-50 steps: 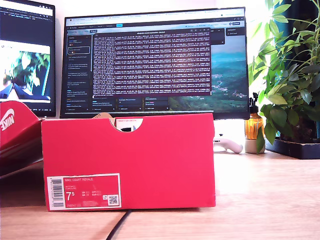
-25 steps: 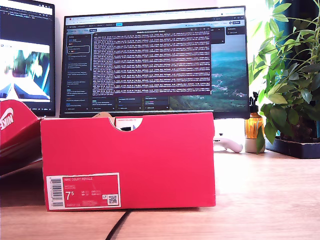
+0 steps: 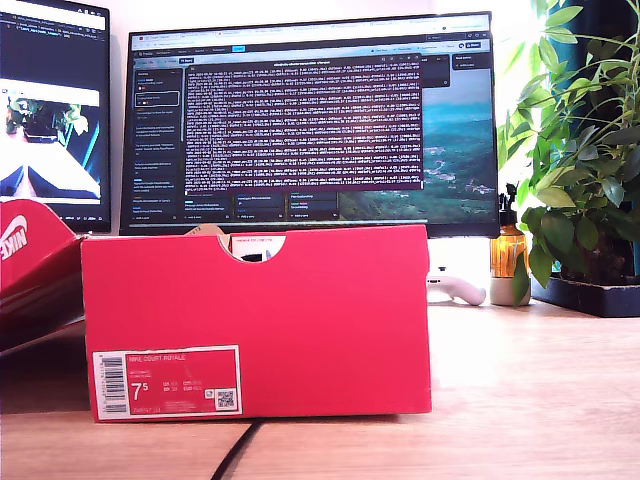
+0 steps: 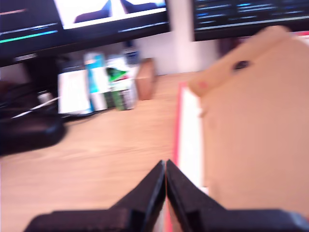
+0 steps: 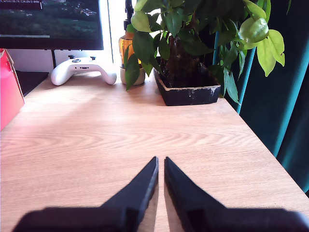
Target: Pack the blue shoes by picking the first shoe and placing it inside the red shoebox, left side, then picking and rotating the second shoe and placing it in the shoebox
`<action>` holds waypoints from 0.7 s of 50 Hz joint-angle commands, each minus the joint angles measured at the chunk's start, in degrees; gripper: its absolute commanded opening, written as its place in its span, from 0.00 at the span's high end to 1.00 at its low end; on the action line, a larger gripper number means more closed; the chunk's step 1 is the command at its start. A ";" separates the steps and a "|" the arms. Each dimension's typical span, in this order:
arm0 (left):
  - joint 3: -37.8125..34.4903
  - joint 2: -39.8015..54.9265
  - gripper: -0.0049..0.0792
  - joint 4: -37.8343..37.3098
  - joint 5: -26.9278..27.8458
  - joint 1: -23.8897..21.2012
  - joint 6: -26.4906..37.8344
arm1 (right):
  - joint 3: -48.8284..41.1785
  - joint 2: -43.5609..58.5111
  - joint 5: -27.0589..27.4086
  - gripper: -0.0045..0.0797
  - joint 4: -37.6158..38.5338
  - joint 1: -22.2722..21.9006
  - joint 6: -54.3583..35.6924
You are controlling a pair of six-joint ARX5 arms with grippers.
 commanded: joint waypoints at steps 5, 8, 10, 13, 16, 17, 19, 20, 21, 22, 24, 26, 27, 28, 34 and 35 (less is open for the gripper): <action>-1.70 -0.50 0.95 -1.03 0.02 2.99 -0.09 | -0.83 -0.39 0.09 0.96 0.50 -0.39 0.17; -1.70 -0.50 0.95 -1.05 0.00 3.72 -0.09 | -0.83 -0.39 0.09 0.96 0.50 -0.77 0.17; -1.70 -0.50 0.95 -1.05 -0.04 3.89 -0.09 | -0.83 -0.39 -0.11 0.96 0.48 -1.22 0.17; -1.70 -0.50 0.95 -1.05 -0.13 3.91 -0.09 | -0.83 -0.39 -0.11 0.96 0.48 -2.16 0.17; -1.70 -0.50 0.95 -1.05 0.00 3.91 -0.09 | -0.83 -0.39 -0.07 0.96 0.50 -3.13 0.17; -1.70 -0.50 0.95 -1.05 0.00 3.91 -0.09 | -0.83 -0.39 -0.04 0.96 0.50 -3.58 0.17; -1.70 -0.50 0.95 -1.05 0.00 3.91 -0.09 | -0.83 -0.39 -0.07 0.96 0.48 -4.46 0.15; -1.70 -0.50 0.95 -1.05 0.00 3.91 -0.09 | -0.83 -0.39 -0.09 0.96 0.48 -4.81 0.15; -1.70 -0.50 0.95 -1.05 0.00 3.91 -0.09 | -0.83 -0.39 -0.07 0.96 0.48 -5.03 0.15; -1.70 -0.50 0.95 -1.05 0.00 3.91 -0.09 | -0.83 -0.39 -0.04 0.96 0.50 -5.20 0.15; -1.70 -0.50 0.95 -1.05 0.00 3.91 -0.07 | -0.83 -0.39 0.00 0.96 0.50 -5.42 0.15; -1.70 -0.50 0.95 -1.05 0.00 3.91 -0.09 | -0.83 -0.39 0.02 0.96 0.48 -5.40 0.15; -1.70 -0.50 0.95 -1.05 0.00 3.91 -0.09 | -0.83 -0.39 0.00 0.96 0.50 -5.40 0.15; -1.70 -0.50 0.95 -1.05 0.00 3.91 -0.09 | -0.83 -0.39 -0.02 0.96 0.50 -5.40 0.15; -1.70 -0.50 0.95 -1.05 0.00 3.91 -0.07 | -0.83 -0.39 -0.02 0.96 0.48 -5.40 0.15; -1.70 -0.50 0.95 -1.05 0.00 3.91 -0.07 | -0.83 -0.39 -0.02 0.96 0.48 -5.40 0.15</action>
